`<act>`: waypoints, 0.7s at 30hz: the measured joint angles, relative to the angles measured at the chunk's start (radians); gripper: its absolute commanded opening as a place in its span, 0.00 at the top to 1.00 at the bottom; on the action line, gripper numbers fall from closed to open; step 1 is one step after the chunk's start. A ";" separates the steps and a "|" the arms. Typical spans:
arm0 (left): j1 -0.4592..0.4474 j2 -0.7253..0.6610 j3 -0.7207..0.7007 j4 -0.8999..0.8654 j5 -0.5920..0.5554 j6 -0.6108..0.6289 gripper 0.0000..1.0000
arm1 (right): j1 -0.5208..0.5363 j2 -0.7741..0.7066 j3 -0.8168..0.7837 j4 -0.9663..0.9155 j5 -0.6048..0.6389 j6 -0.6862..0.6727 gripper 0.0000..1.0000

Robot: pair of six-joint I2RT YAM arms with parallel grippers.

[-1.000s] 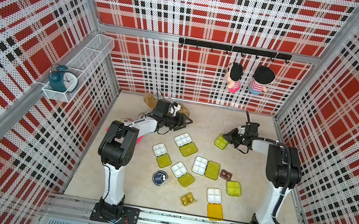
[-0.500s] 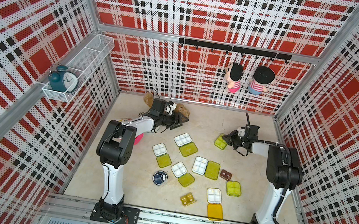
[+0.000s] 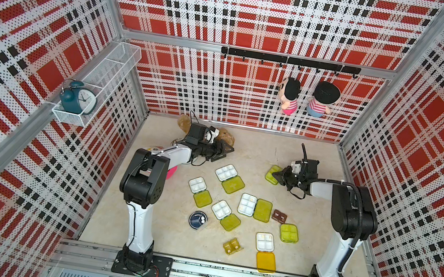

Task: Close pillboxes
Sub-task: Close the lid on the pillbox.

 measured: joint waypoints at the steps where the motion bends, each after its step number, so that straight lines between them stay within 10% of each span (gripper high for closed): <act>1: 0.000 0.000 0.000 0.000 0.000 0.000 0.35 | 0.002 -0.002 -0.003 0.000 0.000 -0.001 1.00; 21: -0.039 -0.084 -0.076 0.000 -0.005 0.005 0.35 | 0.028 -0.092 -0.053 0.005 -0.036 -0.013 0.82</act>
